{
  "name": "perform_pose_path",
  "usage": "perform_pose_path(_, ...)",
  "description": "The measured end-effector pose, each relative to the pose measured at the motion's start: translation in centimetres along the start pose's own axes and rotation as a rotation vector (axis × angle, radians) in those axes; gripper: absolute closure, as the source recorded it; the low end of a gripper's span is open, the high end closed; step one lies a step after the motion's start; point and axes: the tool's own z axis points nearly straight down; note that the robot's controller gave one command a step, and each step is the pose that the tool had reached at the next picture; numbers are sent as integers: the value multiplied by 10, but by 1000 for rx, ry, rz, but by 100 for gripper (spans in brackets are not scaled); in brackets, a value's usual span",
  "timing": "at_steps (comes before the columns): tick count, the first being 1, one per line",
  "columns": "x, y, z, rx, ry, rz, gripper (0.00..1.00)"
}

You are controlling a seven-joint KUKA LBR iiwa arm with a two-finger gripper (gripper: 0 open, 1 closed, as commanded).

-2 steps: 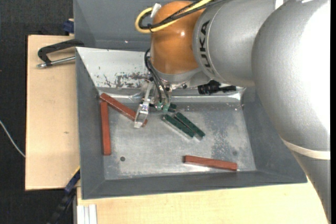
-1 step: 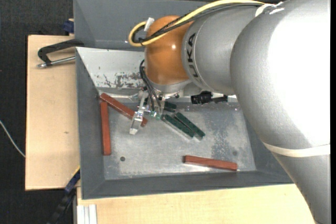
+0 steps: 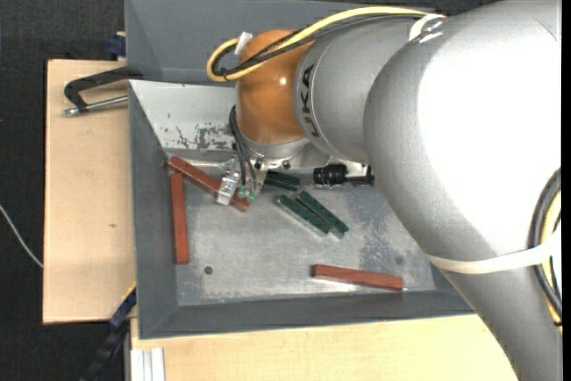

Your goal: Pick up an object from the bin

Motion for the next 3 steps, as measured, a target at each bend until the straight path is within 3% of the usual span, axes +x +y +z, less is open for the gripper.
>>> perform_pose_path(2, 1, -1, -3, 0, -1, 0, 100)
perform_pose_path(3, 3, -2, -22, 1, 1, 0, 100)
